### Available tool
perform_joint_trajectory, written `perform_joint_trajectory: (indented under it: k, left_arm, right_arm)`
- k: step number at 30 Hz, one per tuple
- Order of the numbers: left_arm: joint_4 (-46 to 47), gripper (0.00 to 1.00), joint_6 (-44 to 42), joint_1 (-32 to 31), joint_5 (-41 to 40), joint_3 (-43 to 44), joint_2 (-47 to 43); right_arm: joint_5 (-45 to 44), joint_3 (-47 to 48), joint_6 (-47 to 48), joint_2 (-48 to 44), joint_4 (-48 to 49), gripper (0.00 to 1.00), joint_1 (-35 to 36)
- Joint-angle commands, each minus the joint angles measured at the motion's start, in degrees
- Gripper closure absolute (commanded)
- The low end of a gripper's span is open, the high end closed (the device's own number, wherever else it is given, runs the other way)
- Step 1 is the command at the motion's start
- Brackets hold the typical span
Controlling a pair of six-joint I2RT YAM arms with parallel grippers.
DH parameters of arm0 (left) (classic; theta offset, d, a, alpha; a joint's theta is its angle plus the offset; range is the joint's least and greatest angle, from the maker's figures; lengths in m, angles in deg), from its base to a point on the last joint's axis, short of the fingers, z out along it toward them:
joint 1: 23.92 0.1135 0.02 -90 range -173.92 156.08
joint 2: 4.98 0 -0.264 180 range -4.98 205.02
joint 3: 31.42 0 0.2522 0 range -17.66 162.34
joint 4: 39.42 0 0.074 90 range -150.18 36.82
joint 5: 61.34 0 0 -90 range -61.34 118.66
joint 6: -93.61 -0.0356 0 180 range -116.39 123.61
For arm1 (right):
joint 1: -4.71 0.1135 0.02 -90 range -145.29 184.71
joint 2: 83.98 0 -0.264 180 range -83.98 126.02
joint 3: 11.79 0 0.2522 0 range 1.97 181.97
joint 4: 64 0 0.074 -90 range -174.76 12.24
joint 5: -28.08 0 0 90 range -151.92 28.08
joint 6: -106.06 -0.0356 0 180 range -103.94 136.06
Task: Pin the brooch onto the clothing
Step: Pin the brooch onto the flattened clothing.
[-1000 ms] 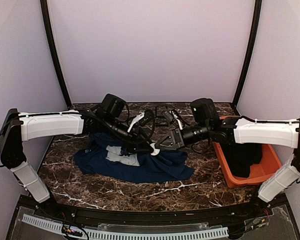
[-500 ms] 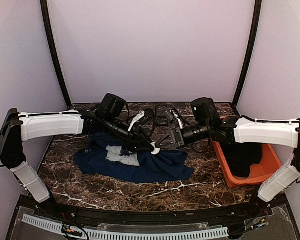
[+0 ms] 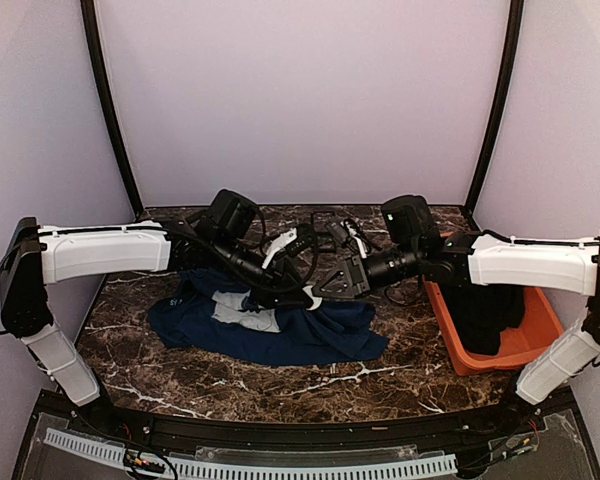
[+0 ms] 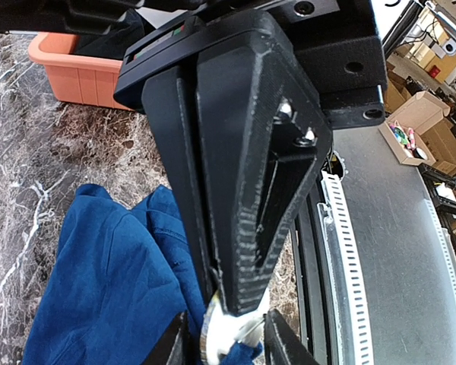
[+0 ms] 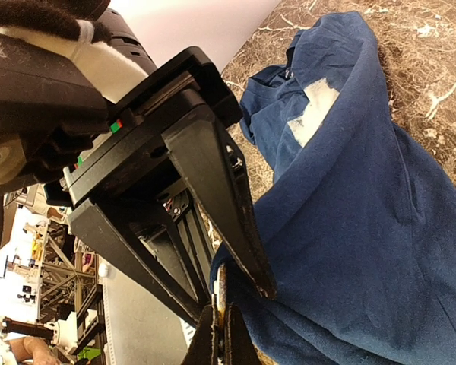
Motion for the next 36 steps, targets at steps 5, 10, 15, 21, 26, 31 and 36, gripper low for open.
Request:
perform_joint_trajectory:
  k: [5,10,15,21,26,31,36]
  left_arm:
    - [3.19,0.67,2.21,0.32,-3.47,-1.75,-1.70]
    - [7.91,0.63,4.82,1.89,0.05,-3.64,-3.11]
    - [7.15,0.52,3.93,2.36,3.00,-3.73,-3.86]
    - [3.48,0.48,0.56,2.41,6.95,-2.85,-3.47]
    - [2.27,0.49,-0.01,2.42,9.10,-2.07,-2.56]
    - [4.17,0.54,1.07,2.41,8.65,-2.58,-2.85]
    - [7.68,0.57,2.62,2.45,6.50,-4.14,-4.45]
  right_arm:
    - [2.09,1.16,0.03,-0.62,3.09,1.00,-0.03]
    - [2.01,0.50,-0.03,-0.62,3.27,1.00,-0.07]
    - [1.83,-0.06,-0.22,-0.92,3.28,1.00,-0.07]
    - [2.75,-0.66,-0.77,-1.11,5.24,1.00,-0.63]
    - [4.08,-1.60,-2.15,-1.77,7.64,1.00,-1.04]
    - [4.40,-1.98,-2.46,-1.68,8.02,1.00,-1.04]
    - [4.52,-2.49,-2.68,-1.86,8.45,1.00,-1.04]
